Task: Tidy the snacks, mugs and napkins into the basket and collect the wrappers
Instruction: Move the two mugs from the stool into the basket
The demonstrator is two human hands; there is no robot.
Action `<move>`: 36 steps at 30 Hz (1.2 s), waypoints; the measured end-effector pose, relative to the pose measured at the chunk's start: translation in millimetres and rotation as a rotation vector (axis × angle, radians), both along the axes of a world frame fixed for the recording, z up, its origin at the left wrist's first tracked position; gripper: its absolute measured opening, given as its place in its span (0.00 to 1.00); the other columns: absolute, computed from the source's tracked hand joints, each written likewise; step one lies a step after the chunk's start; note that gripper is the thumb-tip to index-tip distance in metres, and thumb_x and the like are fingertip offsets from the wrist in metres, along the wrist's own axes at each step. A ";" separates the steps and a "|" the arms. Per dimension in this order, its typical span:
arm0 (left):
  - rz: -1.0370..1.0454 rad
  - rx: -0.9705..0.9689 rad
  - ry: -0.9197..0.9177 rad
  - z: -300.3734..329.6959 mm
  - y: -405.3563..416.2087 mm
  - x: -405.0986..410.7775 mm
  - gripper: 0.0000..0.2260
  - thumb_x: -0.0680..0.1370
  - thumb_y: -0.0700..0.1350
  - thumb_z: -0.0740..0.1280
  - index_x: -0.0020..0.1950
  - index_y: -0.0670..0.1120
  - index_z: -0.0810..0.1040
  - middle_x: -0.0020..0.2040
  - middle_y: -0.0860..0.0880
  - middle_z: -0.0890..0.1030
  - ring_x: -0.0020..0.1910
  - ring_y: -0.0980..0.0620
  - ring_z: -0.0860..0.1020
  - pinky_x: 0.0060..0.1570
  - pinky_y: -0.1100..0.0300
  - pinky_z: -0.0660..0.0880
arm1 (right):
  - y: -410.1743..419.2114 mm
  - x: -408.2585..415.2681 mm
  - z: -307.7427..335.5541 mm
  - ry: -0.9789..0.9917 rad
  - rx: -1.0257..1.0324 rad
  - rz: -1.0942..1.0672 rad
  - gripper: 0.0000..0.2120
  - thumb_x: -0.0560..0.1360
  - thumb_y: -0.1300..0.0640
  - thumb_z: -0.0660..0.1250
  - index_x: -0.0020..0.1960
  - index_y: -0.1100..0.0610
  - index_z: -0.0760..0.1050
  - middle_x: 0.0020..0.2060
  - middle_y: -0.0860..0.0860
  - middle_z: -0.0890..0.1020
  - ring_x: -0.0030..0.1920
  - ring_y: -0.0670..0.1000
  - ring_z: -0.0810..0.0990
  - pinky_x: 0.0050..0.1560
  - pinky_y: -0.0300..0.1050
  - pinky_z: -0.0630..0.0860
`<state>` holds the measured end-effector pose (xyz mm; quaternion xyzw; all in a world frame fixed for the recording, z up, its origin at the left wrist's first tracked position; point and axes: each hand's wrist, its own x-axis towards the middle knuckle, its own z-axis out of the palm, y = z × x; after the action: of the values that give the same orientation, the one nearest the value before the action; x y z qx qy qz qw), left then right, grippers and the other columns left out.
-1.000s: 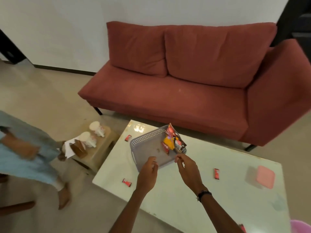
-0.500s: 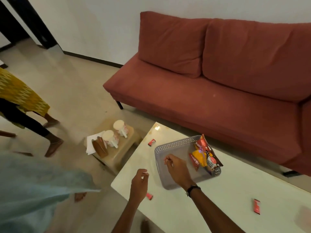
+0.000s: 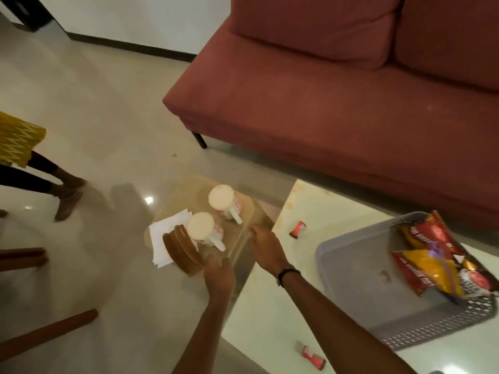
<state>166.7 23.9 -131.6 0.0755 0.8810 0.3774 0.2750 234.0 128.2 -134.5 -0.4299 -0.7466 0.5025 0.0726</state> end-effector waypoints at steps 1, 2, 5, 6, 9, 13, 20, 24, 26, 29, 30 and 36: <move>-0.008 0.017 0.015 -8.5 5.3 -10.7 0.20 0.78 0.35 0.61 0.69 0.35 0.63 0.65 0.34 0.72 0.64 0.35 0.71 0.64 0.42 0.69 | 2.2 -14.9 -9.0 0.001 0.001 -0.012 0.13 0.78 0.63 0.55 0.60 0.60 0.72 0.56 0.58 0.78 0.55 0.57 0.77 0.51 0.44 0.71; -0.010 0.030 0.022 -16.4 10.2 -19.6 0.22 0.77 0.36 0.62 0.71 0.36 0.61 0.68 0.36 0.71 0.66 0.37 0.70 0.66 0.44 0.69 | 4.5 -27.7 -17.5 -0.002 -0.005 -0.035 0.15 0.78 0.63 0.56 0.64 0.61 0.70 0.60 0.58 0.76 0.59 0.57 0.75 0.56 0.45 0.71; 0.042 0.034 -0.024 -35.9 20.0 -37.0 0.21 0.77 0.37 0.63 0.70 0.39 0.64 0.67 0.39 0.72 0.66 0.39 0.71 0.65 0.49 0.69 | 9.7 -52.9 -42.8 0.016 -0.029 -0.106 0.17 0.78 0.63 0.58 0.67 0.60 0.68 0.64 0.56 0.75 0.63 0.57 0.74 0.60 0.45 0.70; 0.055 0.023 -0.034 -41.3 21.6 -40.2 0.19 0.77 0.38 0.63 0.68 0.38 0.66 0.66 0.39 0.73 0.65 0.39 0.71 0.65 0.49 0.69 | 11.0 -58.8 -51.8 0.023 -0.032 -0.113 0.16 0.78 0.62 0.58 0.66 0.59 0.69 0.63 0.56 0.76 0.61 0.57 0.75 0.58 0.45 0.71; 0.094 -0.005 -0.027 -53.6 25.7 -46.5 0.17 0.78 0.40 0.62 0.66 0.38 0.70 0.65 0.40 0.75 0.65 0.40 0.72 0.65 0.48 0.70 | 14.5 -70.4 -71.1 0.019 -0.034 -0.104 0.14 0.78 0.62 0.59 0.63 0.61 0.72 0.57 0.57 0.80 0.56 0.57 0.78 0.51 0.42 0.72; 0.175 0.033 -0.015 -60.0 30.6 -49.5 0.15 0.77 0.39 0.64 0.62 0.35 0.74 0.62 0.39 0.77 0.63 0.40 0.74 0.58 0.57 0.68 | 20.4 -79.0 -81.1 0.080 -0.035 -0.142 0.12 0.77 0.60 0.63 0.59 0.62 0.75 0.56 0.57 0.80 0.54 0.54 0.78 0.50 0.37 0.70; 0.221 0.112 -0.028 -54.3 30.0 -48.6 0.13 0.76 0.39 0.67 0.59 0.35 0.76 0.61 0.39 0.79 0.62 0.40 0.75 0.63 0.48 0.71 | 19.6 -74.2 -81.9 0.171 0.022 -0.190 0.10 0.77 0.57 0.64 0.50 0.64 0.79 0.40 0.55 0.82 0.35 0.46 0.72 0.31 0.25 0.64; 0.153 0.139 -0.038 -47.1 24.2 -41.6 0.13 0.76 0.40 0.67 0.57 0.35 0.78 0.58 0.38 0.80 0.59 0.40 0.77 0.60 0.44 0.74 | 13.7 -50.3 -72.9 0.196 0.011 -0.295 0.10 0.76 0.57 0.65 0.43 0.64 0.79 0.31 0.50 0.77 0.27 0.43 0.67 0.29 0.31 0.63; 0.109 0.162 -0.049 -43.3 17.7 -27.3 0.12 0.76 0.41 0.67 0.56 0.36 0.78 0.56 0.39 0.81 0.57 0.41 0.78 0.58 0.44 0.76 | 8.3 -28.3 -67.1 0.196 -0.012 -0.365 0.11 0.76 0.56 0.66 0.41 0.63 0.79 0.30 0.50 0.78 0.27 0.43 0.68 0.29 0.30 0.61; 0.041 0.196 -0.074 -36.6 10.2 9.0 0.09 0.75 0.42 0.68 0.51 0.38 0.80 0.48 0.42 0.82 0.50 0.44 0.80 0.49 0.49 0.78 | -2.5 19.1 -52.9 0.219 -0.006 -0.489 0.15 0.76 0.56 0.66 0.32 0.60 0.72 0.25 0.53 0.72 0.28 0.44 0.63 0.29 0.33 0.58; 0.012 0.196 -0.082 -33.3 10.3 24.2 0.08 0.75 0.42 0.68 0.49 0.37 0.80 0.43 0.43 0.82 0.46 0.45 0.79 0.45 0.53 0.76 | -6.3 38.4 -46.8 0.228 0.002 -0.535 0.16 0.76 0.57 0.67 0.31 0.58 0.70 0.24 0.50 0.69 0.28 0.43 0.62 0.29 0.33 0.57; -0.193 0.206 -0.197 -20.9 25.6 127.4 0.09 0.74 0.42 0.69 0.49 0.37 0.81 0.44 0.38 0.83 0.41 0.49 0.77 0.42 0.62 0.71 | -29.2 168.5 -21.1 0.174 0.124 -0.779 0.13 0.74 0.62 0.69 0.33 0.53 0.72 0.25 0.36 0.75 0.27 0.37 0.68 0.28 0.27 0.62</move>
<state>294.1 49.5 -152.5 0.1504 0.7950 0.4433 0.3857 402.5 99.0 -155.6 -0.6311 -0.5479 0.4260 0.3465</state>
